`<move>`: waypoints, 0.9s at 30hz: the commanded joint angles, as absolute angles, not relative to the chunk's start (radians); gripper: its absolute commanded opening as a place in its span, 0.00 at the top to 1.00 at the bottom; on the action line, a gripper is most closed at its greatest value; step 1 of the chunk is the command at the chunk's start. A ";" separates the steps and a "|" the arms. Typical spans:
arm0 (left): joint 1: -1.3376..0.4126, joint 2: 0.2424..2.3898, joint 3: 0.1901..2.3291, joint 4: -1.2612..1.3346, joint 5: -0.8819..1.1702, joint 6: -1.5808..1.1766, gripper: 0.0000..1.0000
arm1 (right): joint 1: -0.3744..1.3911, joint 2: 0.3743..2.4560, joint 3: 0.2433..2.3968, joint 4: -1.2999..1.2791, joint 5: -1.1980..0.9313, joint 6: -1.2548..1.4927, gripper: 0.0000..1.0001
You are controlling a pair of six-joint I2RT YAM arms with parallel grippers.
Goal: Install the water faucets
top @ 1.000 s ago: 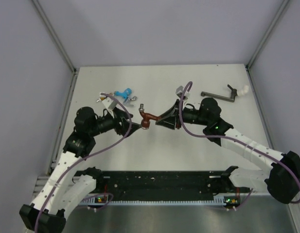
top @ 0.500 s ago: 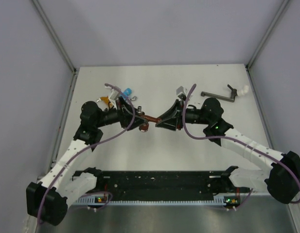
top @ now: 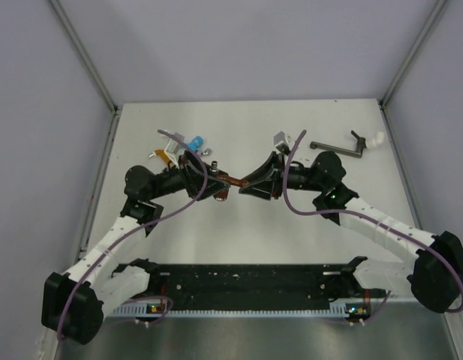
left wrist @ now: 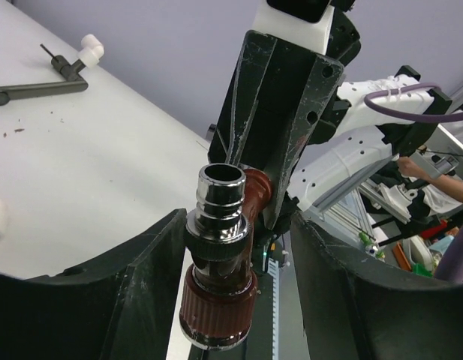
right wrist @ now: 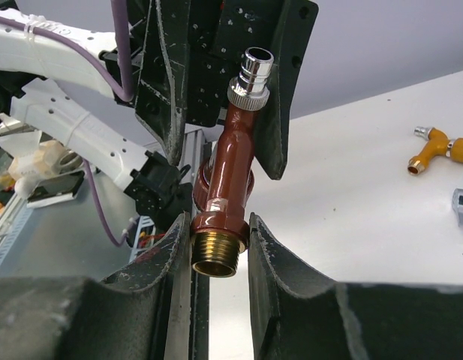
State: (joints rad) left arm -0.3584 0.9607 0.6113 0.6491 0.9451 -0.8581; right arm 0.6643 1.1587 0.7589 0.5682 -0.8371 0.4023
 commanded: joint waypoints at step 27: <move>-0.391 0.812 0.741 0.112 0.673 -0.476 1.00 | 0.654 1.154 0.827 0.246 -0.583 0.264 0.28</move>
